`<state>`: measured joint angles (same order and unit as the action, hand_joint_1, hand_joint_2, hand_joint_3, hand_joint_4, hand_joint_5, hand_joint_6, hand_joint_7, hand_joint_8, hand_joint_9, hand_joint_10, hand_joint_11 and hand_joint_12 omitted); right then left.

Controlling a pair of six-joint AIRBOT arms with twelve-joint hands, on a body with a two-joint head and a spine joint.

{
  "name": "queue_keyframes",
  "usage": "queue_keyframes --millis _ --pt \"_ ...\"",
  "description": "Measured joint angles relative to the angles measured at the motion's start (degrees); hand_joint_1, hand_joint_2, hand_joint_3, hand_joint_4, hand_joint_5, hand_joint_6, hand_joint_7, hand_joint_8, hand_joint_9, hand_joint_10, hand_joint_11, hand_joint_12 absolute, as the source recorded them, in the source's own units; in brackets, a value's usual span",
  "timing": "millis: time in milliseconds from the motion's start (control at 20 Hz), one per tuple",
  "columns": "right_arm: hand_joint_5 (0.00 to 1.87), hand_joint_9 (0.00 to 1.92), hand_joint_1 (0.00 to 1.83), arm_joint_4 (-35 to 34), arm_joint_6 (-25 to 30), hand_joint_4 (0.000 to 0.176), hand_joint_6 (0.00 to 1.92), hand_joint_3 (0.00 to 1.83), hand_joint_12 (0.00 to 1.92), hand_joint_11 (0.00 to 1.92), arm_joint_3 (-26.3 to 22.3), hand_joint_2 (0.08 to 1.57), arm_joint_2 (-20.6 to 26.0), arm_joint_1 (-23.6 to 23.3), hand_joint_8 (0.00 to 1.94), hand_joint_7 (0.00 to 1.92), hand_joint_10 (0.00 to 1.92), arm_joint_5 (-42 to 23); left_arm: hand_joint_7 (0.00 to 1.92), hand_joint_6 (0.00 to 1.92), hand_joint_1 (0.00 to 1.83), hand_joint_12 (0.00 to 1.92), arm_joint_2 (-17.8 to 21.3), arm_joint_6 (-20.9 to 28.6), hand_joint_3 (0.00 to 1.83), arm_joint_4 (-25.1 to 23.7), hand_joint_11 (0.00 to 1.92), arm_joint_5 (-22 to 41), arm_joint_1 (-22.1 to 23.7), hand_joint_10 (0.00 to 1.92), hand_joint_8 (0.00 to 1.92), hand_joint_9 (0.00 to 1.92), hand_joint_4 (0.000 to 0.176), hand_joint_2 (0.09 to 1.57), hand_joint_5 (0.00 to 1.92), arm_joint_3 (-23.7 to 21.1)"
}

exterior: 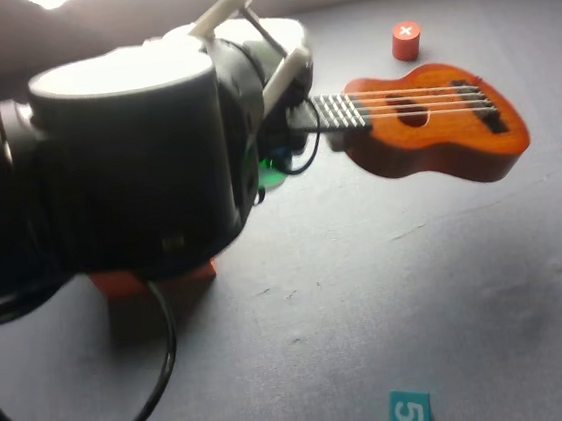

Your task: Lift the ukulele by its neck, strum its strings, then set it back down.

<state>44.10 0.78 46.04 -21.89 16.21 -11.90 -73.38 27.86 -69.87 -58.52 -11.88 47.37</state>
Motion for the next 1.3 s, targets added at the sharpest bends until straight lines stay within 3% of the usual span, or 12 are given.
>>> queue_keyframes --millis 250,350,500,800,1300 --pt "0.19 0.16 0.12 -22.1 -25.97 0.0 0.01 0.0 1.12 0.0 0.0 1.27 0.68 0.7 0.0 0.21 0.29 -0.24 1.31 1.92 1.59 1.92 0.17 4.42 0.01 -1.75 1.47 -3.63 -2.27 1.92 1.92 1.41 0.0 1.19 1.26 -1.9" --pt "0.18 0.16 0.08 -25.83 -30.42 0.0 0.01 0.0 1.12 0.0 0.0 1.28 0.57 0.83 0.0 0.2 0.29 -1.36 1.3 1.92 1.62 1.92 0.7 4.46 0.01 -1.36 1.46 -4.5 -3.37 1.92 1.92 1.4 0.0 1.19 1.26 -2.82" --pt "0.16 0.14 0.1 -26.29 -34.16 0.0 0.0 0.0 1.04 0.0 -0.52 1.28 0.57 0.9 0.0 0.17 0.28 -1.68 1.3 1.92 1.57 1.92 1.05 6.29 0.0 -3.08 1.46 -6.27 -4.76 1.92 1.92 1.41 0.0 1.19 1.27 -4.5" --pt "0.18 0.15 0.12 -27.02 -34.67 0.0 0.01 0.0 1.1 0.0 -1.09 1.28 0.2 1.53 0.0 0.19 0.28 -1.95 1.32 1.92 1.58 1.92 0.48 9.05 0.0 -4.61 1.48 -7.41 -7.37 1.92 1.92 1.41 0.0 1.18 1.3 -5.53" --pt "0.19 0.15 0.13 -26.99 -34.71 0.0 0.01 0.0 1.14 0.0 -1.25 1.28 -0.04 1.55 0.0 0.17 0.27 -1.9 1.3 1.92 1.57 1.92 -5.95 9.66 0.0 -9.09 1.45 -6.03 -8.68 1.92 1.92 1.39 0.0 1.18 1.28 -2.56"
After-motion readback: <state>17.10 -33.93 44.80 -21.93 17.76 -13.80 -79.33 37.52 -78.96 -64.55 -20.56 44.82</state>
